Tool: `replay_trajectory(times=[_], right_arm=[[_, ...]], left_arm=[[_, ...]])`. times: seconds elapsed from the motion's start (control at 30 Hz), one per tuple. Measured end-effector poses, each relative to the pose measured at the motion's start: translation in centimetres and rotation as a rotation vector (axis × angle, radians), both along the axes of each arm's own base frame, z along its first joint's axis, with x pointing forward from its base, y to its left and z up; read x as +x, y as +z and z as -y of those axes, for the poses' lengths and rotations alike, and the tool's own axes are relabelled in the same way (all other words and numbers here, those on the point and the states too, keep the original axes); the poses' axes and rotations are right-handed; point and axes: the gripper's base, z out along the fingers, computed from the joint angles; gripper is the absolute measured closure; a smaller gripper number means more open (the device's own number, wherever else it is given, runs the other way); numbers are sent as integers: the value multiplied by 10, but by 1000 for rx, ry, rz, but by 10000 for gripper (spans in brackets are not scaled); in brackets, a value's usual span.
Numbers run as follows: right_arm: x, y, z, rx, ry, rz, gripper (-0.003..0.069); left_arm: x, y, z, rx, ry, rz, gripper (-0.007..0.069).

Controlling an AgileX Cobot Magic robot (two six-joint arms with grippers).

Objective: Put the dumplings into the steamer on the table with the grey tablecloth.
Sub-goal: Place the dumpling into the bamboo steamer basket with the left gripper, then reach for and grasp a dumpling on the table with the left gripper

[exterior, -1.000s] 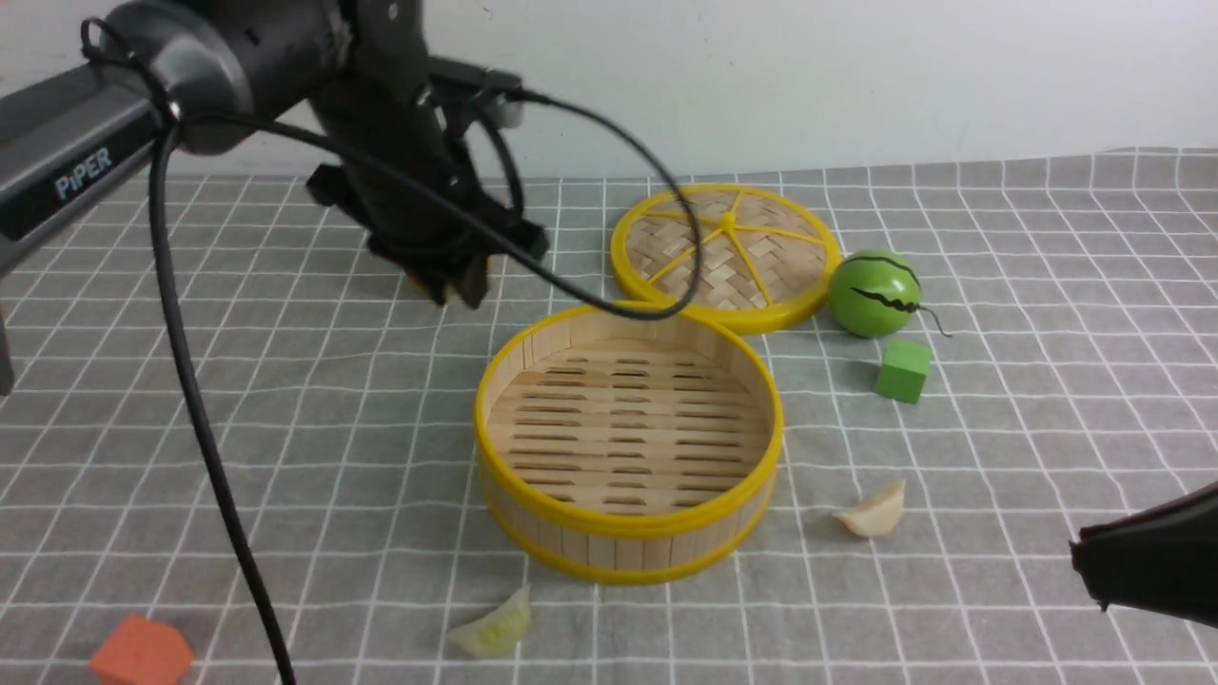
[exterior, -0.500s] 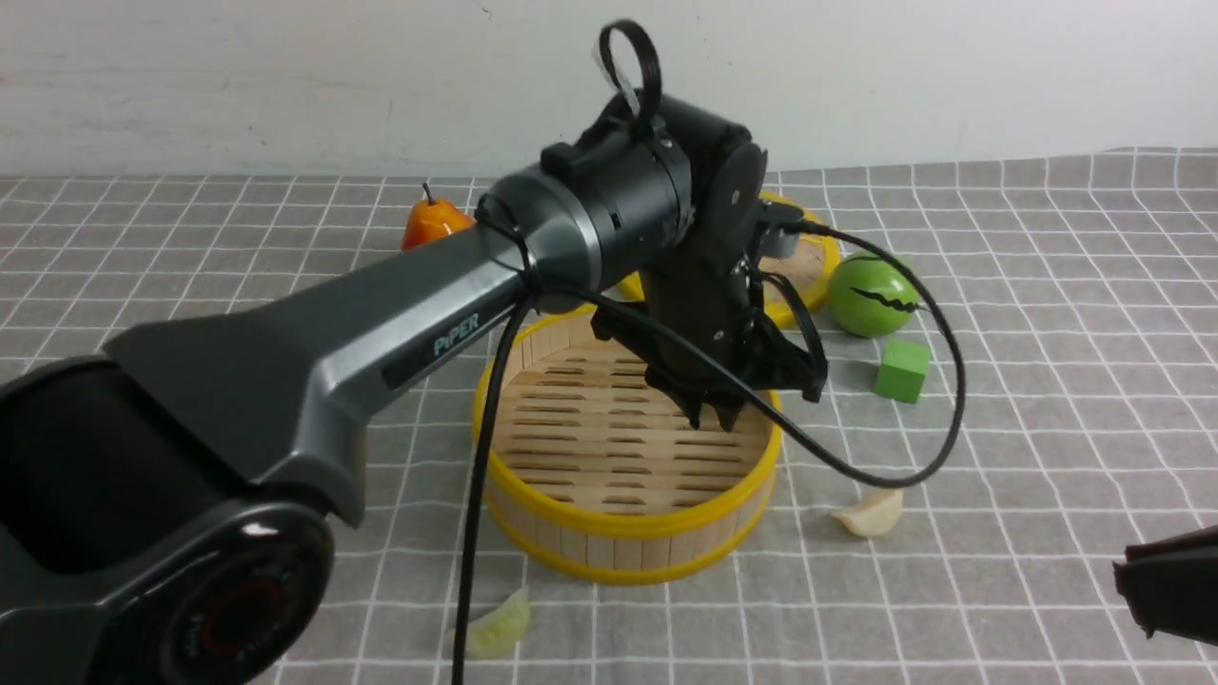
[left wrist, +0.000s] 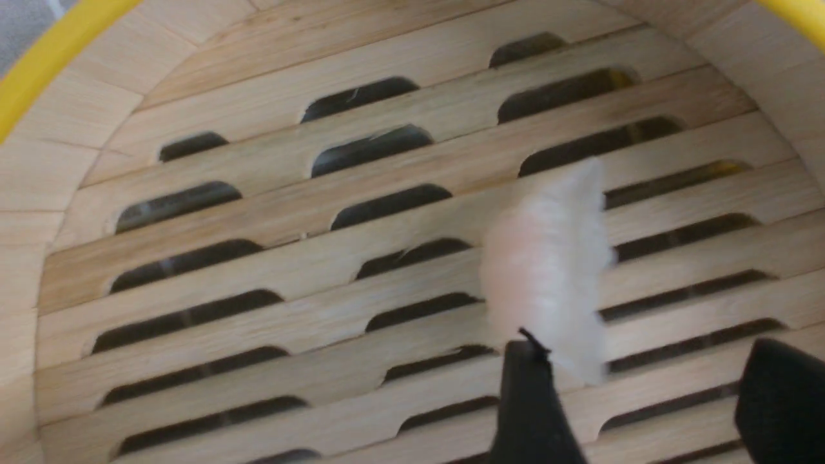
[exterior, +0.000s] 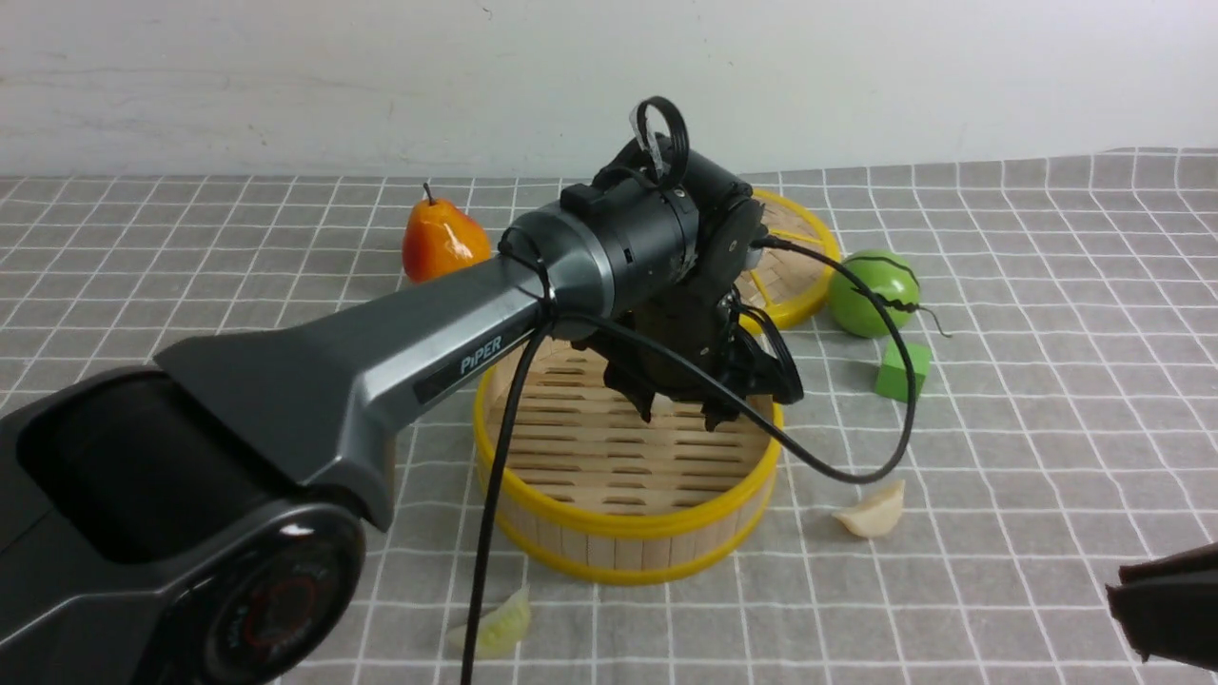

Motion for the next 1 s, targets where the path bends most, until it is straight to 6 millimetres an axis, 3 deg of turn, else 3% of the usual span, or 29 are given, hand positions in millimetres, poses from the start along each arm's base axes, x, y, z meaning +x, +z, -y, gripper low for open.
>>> replay_trajectory(times=[0.1, 0.27, 0.4, 0.53, 0.67, 0.8, 1.0], right_arm=[[0, 0, -1, 0, 6, -1, 591], [0, 0, -1, 3, 0, 7, 585], [1, 1, 0, 5, -4, 13, 581], [1, 1, 0, 5, -4, 13, 576], [1, 1, 0, 5, -4, 13, 573], [1, 1, -1, 7, -4, 14, 566], [2, 2, -1, 12, -10, 22, 564]], left_arm=[[-5, 17, -6, 53, -17, -23, 109], [-18, 82, -18, 16, -56, 65, 94], [-44, 141, -37, -50, -83, 147, 103], [-78, 168, -65, -52, -91, 154, 109], [-114, 153, -94, 12, -101, 68, 113], [-146, 103, -117, 102, -117, -97, 114], [-159, 29, -125, 105, -150, -135, 115]])
